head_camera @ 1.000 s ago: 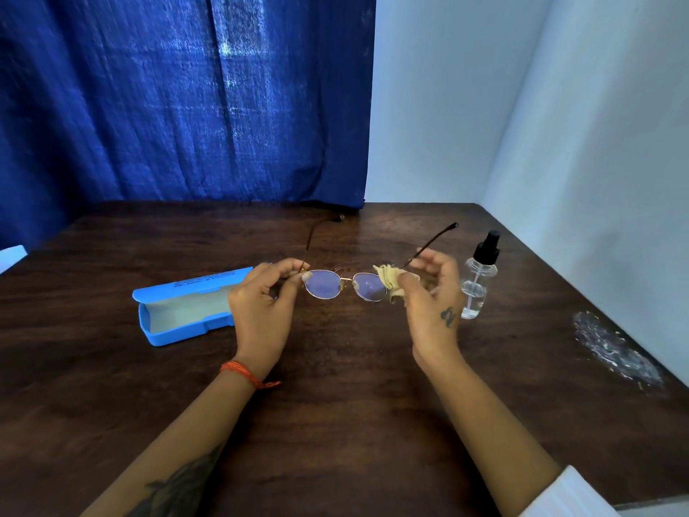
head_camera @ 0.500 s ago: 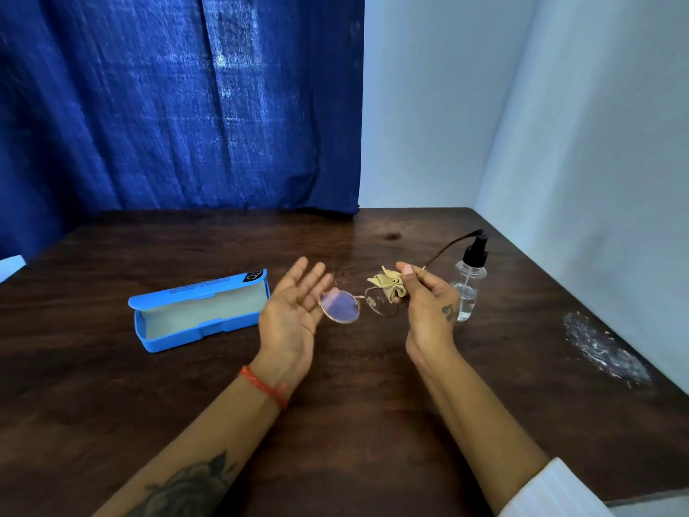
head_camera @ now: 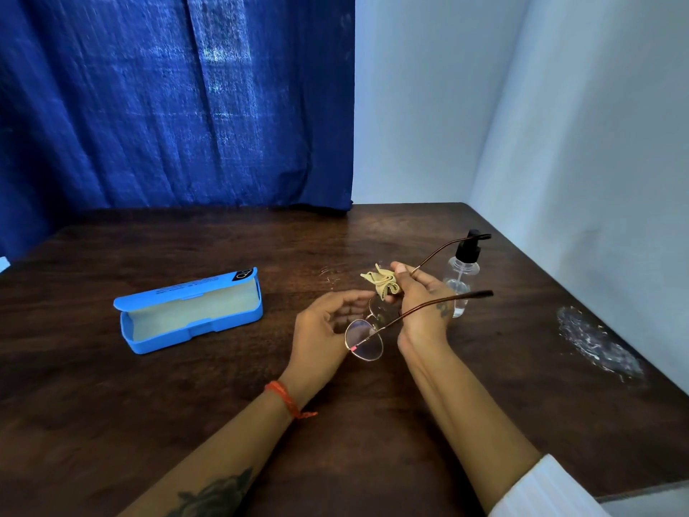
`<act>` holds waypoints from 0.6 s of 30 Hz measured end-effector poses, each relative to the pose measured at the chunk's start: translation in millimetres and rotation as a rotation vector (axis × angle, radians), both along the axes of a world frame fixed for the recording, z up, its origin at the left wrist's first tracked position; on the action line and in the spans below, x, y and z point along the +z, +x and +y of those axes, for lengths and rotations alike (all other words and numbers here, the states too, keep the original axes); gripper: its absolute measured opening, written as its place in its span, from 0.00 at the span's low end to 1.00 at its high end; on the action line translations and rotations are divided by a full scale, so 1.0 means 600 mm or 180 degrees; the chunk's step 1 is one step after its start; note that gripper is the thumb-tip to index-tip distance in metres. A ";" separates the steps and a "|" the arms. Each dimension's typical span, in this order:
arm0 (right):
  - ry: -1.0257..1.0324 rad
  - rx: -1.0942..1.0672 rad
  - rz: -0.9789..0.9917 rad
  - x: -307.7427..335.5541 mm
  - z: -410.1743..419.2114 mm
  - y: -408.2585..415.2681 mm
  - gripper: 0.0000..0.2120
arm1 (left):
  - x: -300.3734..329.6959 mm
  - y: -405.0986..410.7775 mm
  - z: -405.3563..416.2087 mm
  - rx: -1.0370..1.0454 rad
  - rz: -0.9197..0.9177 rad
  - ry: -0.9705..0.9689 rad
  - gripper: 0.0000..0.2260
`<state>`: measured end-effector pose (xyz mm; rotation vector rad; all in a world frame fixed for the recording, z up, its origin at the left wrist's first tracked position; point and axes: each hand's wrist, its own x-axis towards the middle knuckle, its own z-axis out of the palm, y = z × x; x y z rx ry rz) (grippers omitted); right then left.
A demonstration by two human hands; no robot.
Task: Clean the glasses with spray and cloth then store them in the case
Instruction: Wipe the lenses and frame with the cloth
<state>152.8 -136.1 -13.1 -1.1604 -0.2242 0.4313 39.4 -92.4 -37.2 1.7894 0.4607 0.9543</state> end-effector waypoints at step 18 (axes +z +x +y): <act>0.0088 -0.0175 -0.0485 0.003 -0.011 -0.012 0.13 | 0.028 0.023 0.035 0.0293 -0.1201 -0.1378 0.04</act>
